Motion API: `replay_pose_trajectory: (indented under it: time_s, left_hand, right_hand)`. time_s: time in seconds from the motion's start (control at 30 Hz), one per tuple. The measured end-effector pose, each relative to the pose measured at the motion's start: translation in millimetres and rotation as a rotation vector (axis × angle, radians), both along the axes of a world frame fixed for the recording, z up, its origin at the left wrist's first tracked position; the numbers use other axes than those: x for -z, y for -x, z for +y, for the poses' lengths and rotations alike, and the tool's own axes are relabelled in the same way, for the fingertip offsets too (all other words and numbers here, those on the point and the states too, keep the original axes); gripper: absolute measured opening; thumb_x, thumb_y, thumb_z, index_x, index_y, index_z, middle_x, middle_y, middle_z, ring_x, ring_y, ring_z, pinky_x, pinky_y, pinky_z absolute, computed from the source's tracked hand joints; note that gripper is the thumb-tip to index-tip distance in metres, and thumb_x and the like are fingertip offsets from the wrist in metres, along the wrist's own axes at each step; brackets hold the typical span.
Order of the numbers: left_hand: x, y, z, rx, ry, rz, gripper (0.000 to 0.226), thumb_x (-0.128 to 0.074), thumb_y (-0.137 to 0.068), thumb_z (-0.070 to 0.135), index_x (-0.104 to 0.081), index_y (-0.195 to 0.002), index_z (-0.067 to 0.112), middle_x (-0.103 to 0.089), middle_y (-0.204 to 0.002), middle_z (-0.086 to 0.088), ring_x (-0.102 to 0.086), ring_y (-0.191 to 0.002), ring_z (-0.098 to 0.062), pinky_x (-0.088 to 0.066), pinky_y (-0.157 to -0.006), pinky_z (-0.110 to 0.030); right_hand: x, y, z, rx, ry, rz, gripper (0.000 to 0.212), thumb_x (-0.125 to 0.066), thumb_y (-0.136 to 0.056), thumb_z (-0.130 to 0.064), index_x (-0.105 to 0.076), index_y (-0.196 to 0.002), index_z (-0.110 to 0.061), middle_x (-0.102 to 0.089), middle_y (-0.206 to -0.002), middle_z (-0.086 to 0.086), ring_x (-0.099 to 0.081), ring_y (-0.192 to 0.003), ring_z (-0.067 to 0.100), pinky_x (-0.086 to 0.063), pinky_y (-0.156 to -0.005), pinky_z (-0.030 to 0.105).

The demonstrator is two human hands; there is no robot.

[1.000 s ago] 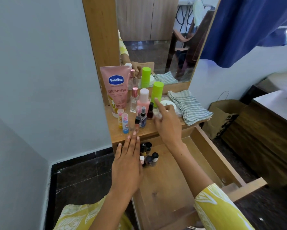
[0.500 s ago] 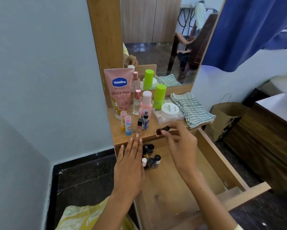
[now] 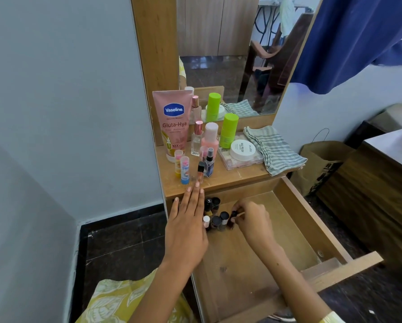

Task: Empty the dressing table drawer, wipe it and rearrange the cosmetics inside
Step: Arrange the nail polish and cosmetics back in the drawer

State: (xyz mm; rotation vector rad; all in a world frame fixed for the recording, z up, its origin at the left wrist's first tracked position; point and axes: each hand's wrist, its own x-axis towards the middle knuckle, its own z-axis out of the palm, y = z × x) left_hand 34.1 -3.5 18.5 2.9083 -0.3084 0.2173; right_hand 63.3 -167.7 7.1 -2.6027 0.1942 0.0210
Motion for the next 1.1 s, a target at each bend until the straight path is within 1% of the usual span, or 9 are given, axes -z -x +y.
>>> replay_pose_trajectory:
  time_s: [0.3,0.4,0.47,0.57,0.67,0.83,0.93,1.0,1.1]
  left_hand:
    - [-0.6,-1.4,7.3,0.039,-0.021,0.015,0.071,-0.035,-0.1,0.03,0.018,-0.144,0.016,0.027,-0.151,0.001,0.02,-0.141,-0.014,0.007,-0.117,-0.036]
    - [2.5,2.5,18.5,0.046,0.004,-0.055,0.066,-0.051,-0.091,0.027,-0.02,-0.147,0.008,-0.015,-0.155,-0.008,-0.016,-0.143,-0.02,-0.016,-0.115,-0.041]
    - [6.6,6.2,27.4,0.021,0.009,-0.12,0.057,-0.043,-0.089,0.028,-0.039,-0.141,0.005,-0.035,-0.148,-0.011,-0.033,-0.137,-0.023,-0.025,-0.113,-0.043]
    - [7.1,9.7,33.8,-0.013,-0.007,-0.112,0.057,-0.03,-0.089,0.031,-0.045,-0.137,0.005,-0.041,-0.144,-0.011,-0.04,-0.133,-0.022,-0.029,-0.111,-0.044]
    - [8.3,9.4,34.0,-0.017,-0.028,-0.094,0.057,-0.031,-0.086,0.031,-0.049,-0.134,0.005,-0.045,-0.141,-0.011,-0.045,-0.129,-0.022,-0.034,-0.103,-0.049]
    - [10.6,9.6,36.9,-0.001,-0.013,-0.097,0.057,-0.03,-0.085,0.027,-0.049,-0.134,0.005,-0.045,-0.141,-0.01,-0.046,-0.129,-0.021,-0.034,-0.108,-0.045]
    - [12.3,10.0,39.3,0.014,-0.013,-0.108,0.056,-0.029,-0.087,0.025,-0.046,-0.136,0.006,-0.042,-0.144,-0.009,-0.042,-0.132,-0.021,-0.028,-0.111,-0.044]
    - [12.1,10.4,40.1,0.021,-0.021,-0.114,0.055,-0.031,-0.087,0.025,-0.045,-0.137,0.006,-0.042,-0.144,-0.009,-0.041,-0.132,-0.021,-0.03,-0.11,-0.044]
    - [12.8,9.1,39.8,0.026,-0.007,-0.127,0.056,-0.053,-0.084,0.02,-0.044,-0.137,0.006,-0.041,-0.145,-0.01,-0.041,-0.132,-0.021,-0.033,-0.104,-0.047]
  right_hand:
    - [-9.5,10.7,1.8,-0.027,0.077,-0.046,0.047,-0.057,-0.081,0.009,-0.059,-0.119,-0.017,-0.069,-0.108,0.003,-0.066,-0.096,0.02,-0.054,-0.082,0.038]
    - [-27.3,19.0,13.2,-0.025,0.085,-0.223,0.023,-0.059,-0.086,-0.004,-0.062,-0.104,-0.018,-0.07,-0.093,-0.003,-0.066,-0.083,0.016,-0.051,-0.069,0.031]
    - [-40.0,22.1,30.7,-0.074,-0.034,-0.396,0.019,-0.064,-0.087,-0.017,-0.063,-0.106,-0.021,-0.068,-0.091,-0.009,-0.064,-0.076,0.009,-0.051,-0.065,0.027]
    - [-47.9,12.2,54.9,-0.154,-0.086,-0.545,0.039,-0.066,-0.088,-0.023,-0.056,-0.125,-0.027,-0.064,-0.098,-0.01,-0.063,-0.071,0.008,-0.053,-0.061,0.028]
    - [-45.3,-7.0,67.6,-0.154,-0.01,-0.546,0.051,-0.066,-0.087,-0.024,-0.049,-0.135,-0.029,-0.06,-0.102,-0.002,-0.061,-0.069,0.016,-0.045,-0.054,0.027]
    - [-42.6,-14.5,67.7,-0.127,0.014,-0.707,0.027,-0.076,-0.077,-0.021,-0.065,-0.101,-0.015,-0.058,-0.1,0.0,-0.056,-0.065,0.008,-0.036,-0.053,0.016]
    - [-39.3,-6.9,60.4,-0.178,-0.031,-0.696,0.017,-0.074,-0.078,-0.022,-0.059,-0.085,-0.018,-0.06,-0.092,-0.009,-0.057,-0.066,0.009,-0.048,-0.05,0.026]
    - [-38.5,4.1,52.8,-0.231,-0.129,-0.653,0.016,-0.074,-0.08,-0.023,-0.058,-0.085,-0.022,-0.061,-0.087,-0.012,-0.06,-0.067,0.01,-0.051,-0.054,0.032]
    - [-46.2,23.7,38.4,-0.273,-0.233,-0.562,0.022,-0.075,-0.079,-0.025,-0.063,-0.097,-0.027,-0.065,-0.089,-0.017,-0.063,-0.073,0.003,-0.052,-0.059,0.021]
